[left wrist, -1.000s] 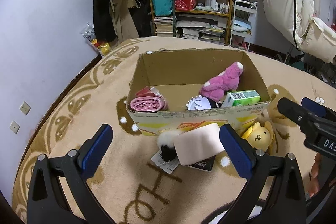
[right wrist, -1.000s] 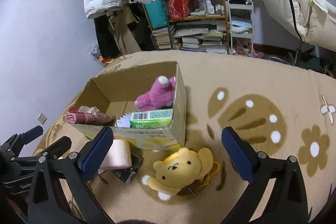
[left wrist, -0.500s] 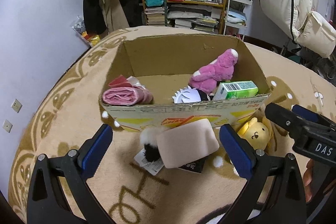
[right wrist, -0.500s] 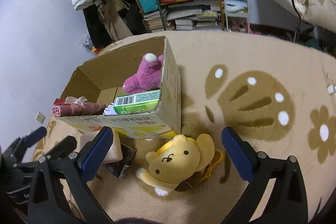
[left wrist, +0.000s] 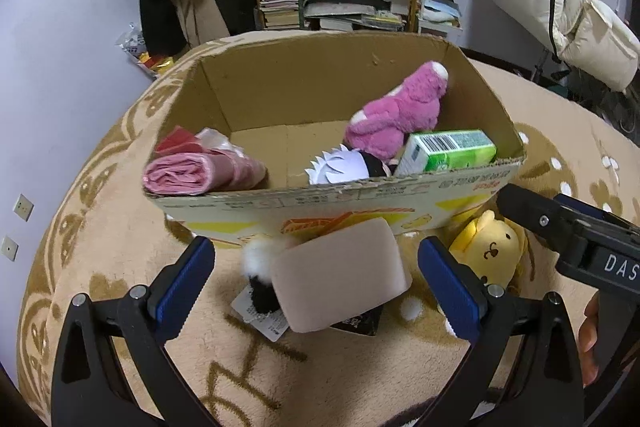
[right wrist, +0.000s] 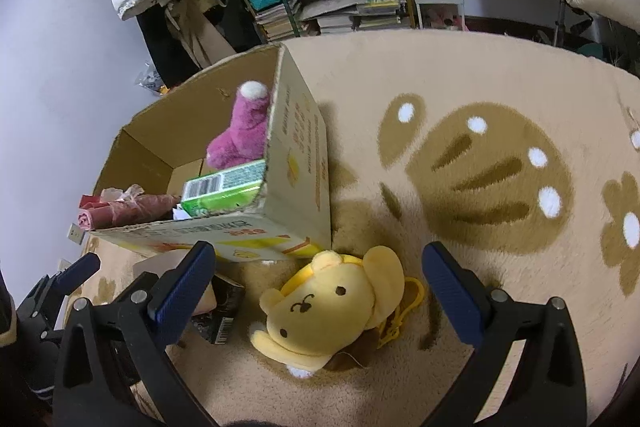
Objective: Organize soft objects
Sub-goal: 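Move left tool to the white foam block while right tool approaches the yellow plush dog, then close left tool on the foam block while right tool closes on the yellow plush dog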
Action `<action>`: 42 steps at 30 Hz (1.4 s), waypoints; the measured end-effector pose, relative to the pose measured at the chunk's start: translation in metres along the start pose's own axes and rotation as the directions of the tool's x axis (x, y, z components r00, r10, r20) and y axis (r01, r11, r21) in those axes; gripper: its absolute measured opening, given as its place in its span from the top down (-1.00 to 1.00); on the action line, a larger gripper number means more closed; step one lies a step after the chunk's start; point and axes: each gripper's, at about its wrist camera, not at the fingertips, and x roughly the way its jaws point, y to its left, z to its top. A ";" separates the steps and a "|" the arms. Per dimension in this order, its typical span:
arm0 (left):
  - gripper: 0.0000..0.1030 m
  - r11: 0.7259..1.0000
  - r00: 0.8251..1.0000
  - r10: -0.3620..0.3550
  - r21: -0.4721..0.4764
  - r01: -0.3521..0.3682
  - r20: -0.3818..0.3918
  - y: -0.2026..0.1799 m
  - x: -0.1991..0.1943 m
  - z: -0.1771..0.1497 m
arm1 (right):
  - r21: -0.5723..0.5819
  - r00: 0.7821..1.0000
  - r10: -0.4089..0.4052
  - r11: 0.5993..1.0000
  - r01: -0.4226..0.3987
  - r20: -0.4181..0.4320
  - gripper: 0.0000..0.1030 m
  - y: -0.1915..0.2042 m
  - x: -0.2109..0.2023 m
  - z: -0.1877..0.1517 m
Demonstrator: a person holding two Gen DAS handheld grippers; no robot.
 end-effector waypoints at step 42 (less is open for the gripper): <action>-0.52 0.998 0.994 -0.008 0.065 0.015 -0.107 -0.006 0.045 -0.026 | -0.018 0.962 -0.047 0.999 0.044 -0.270 -0.94 0.012 0.069 -0.023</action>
